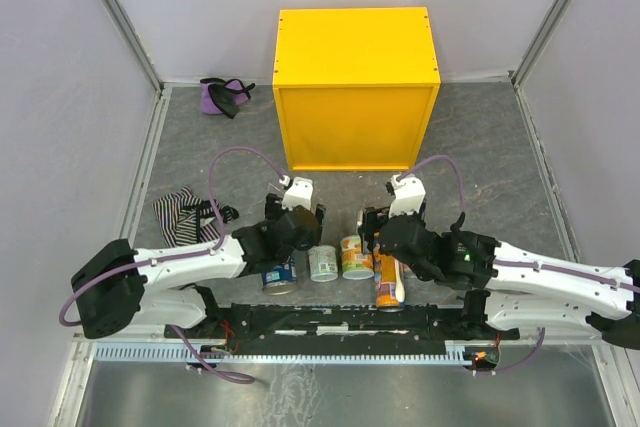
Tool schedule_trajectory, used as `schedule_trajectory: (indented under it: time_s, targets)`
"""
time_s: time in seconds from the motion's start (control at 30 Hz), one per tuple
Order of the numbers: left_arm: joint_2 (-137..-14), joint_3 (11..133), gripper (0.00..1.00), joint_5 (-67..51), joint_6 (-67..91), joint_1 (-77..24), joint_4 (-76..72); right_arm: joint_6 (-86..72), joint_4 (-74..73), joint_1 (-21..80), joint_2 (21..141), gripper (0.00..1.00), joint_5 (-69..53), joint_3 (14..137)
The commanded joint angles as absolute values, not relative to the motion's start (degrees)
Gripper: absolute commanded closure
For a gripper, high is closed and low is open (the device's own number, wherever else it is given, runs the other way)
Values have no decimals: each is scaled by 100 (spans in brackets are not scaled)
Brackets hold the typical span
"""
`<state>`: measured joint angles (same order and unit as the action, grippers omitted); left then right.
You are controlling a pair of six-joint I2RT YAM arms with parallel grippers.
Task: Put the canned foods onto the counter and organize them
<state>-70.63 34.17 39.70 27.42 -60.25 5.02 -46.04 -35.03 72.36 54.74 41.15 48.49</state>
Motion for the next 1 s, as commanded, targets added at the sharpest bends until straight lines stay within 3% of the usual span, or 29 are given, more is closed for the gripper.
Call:
schedule_trajectory:
  time_s: [0.0,0.6,0.97]
  targets:
    - [-6650,3949,97,4103,2788,-5814,109,-4795,-3277,7258,5306,13,4236,4886]
    - [-6281,4623,97,3506,3398,-5347,540,-4994,-2830,7250,5094,13,4079,4816]
    - [-6018,5405,97,2550,4328,-4862,1009,-5295,-2012,7087,4920,11,3546,4592]
